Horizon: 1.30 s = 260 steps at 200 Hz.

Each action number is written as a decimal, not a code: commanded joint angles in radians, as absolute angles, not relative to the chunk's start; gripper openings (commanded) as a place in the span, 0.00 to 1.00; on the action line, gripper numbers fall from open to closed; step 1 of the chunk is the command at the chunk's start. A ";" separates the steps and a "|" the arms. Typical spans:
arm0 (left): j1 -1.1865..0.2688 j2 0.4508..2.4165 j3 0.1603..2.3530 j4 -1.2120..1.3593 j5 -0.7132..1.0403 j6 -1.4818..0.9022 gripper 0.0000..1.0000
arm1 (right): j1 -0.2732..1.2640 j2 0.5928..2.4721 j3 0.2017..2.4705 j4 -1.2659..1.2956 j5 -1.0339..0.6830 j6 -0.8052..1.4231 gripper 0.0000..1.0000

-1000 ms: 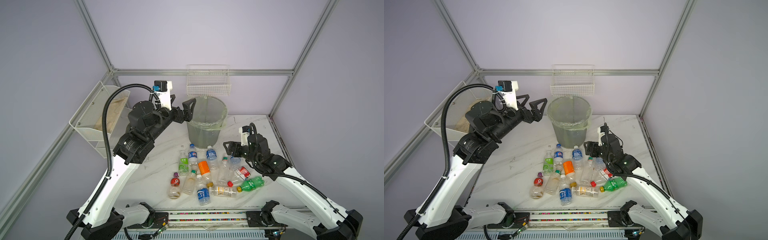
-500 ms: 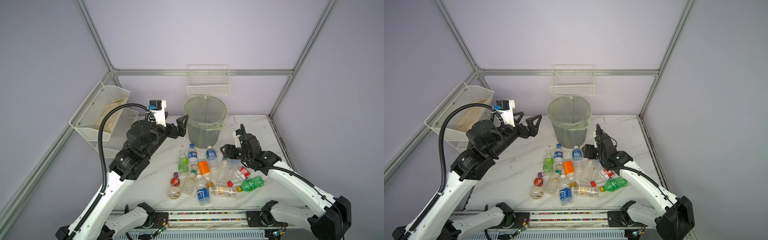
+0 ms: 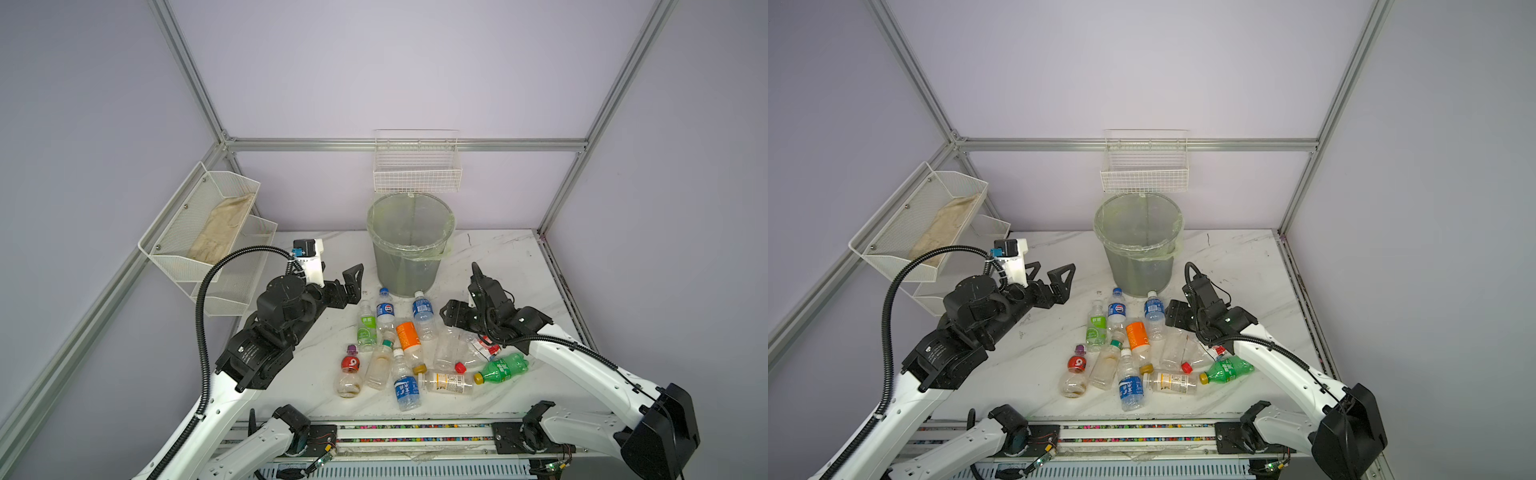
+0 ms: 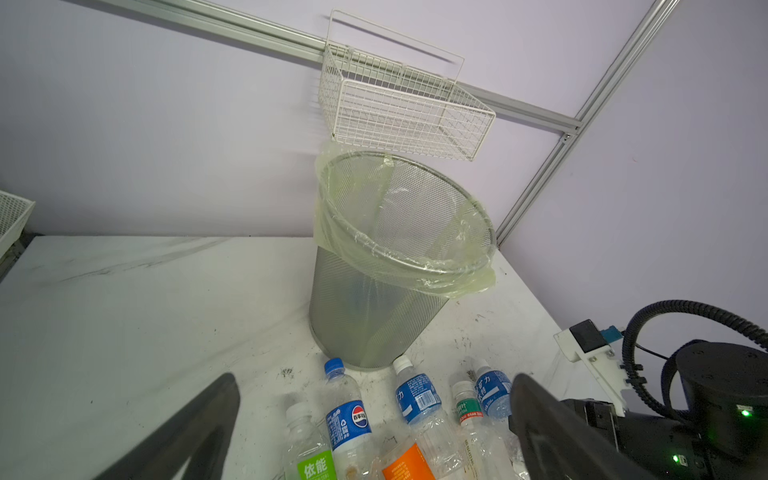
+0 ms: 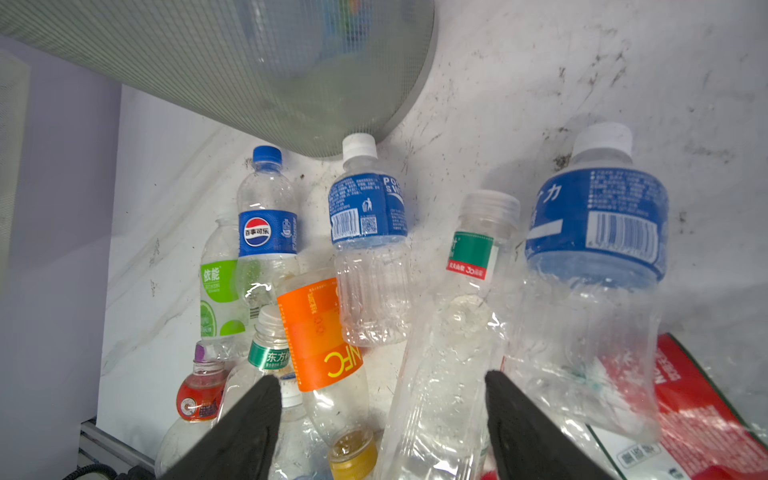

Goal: Throw the plastic bottles in the bin
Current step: 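Withdraw the left gripper while the right gripper lowers into the bottle pile, then close the right gripper on the green-label tea bottle and lift it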

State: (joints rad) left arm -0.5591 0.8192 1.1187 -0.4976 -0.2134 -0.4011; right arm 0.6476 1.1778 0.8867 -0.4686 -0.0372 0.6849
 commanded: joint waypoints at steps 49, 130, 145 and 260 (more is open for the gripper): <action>-0.564 0.744 0.986 -0.533 -0.248 -0.477 1.00 | 0.789 1.295 0.876 -0.517 0.099 0.832 0.80; -0.564 0.664 0.886 -0.565 -0.272 -0.527 1.00 | 0.837 1.471 0.926 -0.590 0.192 0.905 0.88; -0.563 0.655 0.878 -0.574 -0.277 -0.532 1.00 | 0.838 1.495 0.933 -0.585 0.191 0.901 0.88; -0.563 0.565 0.843 -0.649 -0.314 -0.553 1.00 | 0.838 1.609 0.932 -0.494 0.167 0.904 0.88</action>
State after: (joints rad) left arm -0.5591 0.5800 0.8841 -0.6430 -0.2943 -0.5400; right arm 0.8322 1.6051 0.9276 -0.5179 0.1581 0.8753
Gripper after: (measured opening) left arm 0.996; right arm 0.884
